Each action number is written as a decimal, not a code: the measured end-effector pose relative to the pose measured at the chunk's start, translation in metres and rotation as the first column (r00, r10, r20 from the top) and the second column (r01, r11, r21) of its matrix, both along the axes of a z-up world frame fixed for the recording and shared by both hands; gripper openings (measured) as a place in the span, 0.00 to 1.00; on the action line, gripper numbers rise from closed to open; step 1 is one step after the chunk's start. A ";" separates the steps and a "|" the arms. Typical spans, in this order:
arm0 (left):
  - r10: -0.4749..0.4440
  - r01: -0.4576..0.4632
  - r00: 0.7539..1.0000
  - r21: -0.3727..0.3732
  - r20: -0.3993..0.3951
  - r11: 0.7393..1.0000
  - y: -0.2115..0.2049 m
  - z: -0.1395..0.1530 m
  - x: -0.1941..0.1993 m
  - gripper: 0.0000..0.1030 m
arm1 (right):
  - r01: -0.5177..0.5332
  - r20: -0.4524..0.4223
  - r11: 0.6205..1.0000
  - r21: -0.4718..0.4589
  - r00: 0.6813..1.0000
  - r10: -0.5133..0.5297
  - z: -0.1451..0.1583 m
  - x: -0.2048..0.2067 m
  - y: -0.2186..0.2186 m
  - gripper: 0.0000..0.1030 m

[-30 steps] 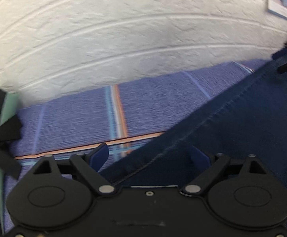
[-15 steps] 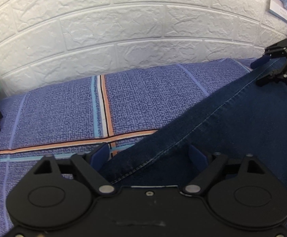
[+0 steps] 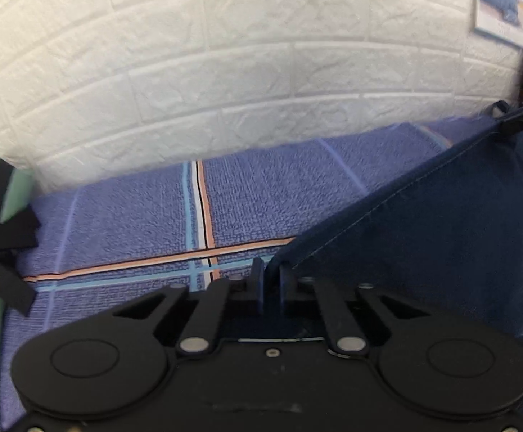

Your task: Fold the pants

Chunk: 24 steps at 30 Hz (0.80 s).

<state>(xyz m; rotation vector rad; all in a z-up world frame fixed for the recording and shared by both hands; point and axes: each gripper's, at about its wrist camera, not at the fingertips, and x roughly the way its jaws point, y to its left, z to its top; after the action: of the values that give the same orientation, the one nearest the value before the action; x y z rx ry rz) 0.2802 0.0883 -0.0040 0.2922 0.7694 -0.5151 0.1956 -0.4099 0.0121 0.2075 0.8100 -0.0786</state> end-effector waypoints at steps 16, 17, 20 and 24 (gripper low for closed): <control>0.030 -0.013 0.997 -0.243 0.066 0.970 0.059 0.031 -0.215 0.06 | 0.038 0.077 0.981 -0.191 0.997 -0.024 0.021 -0.167 0.176 0.08; 0.040 -0.030 0.999 -0.253 0.035 0.967 0.060 0.022 -0.234 0.07 | 0.049 0.059 0.980 -0.194 0.998 -0.038 0.012 -0.173 0.184 0.08; 0.090 -0.104 0.994 -0.246 -0.069 0.964 0.061 -0.014 -0.256 0.11 | 0.089 0.001 0.982 -0.164 0.996 -0.090 -0.019 -0.180 0.199 0.08; 0.178 -0.206 0.977 -0.283 -0.121 0.937 0.073 -0.029 -0.274 0.47 | 0.156 -0.019 0.979 -0.134 0.987 -0.160 -0.041 -0.178 0.202 0.10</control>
<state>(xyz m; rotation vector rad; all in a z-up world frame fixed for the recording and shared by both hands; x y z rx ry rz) 0.0057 0.1613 -0.0325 -0.0848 0.7914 -0.4528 0.0173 -0.2077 -0.0288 0.1451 0.8137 -0.2854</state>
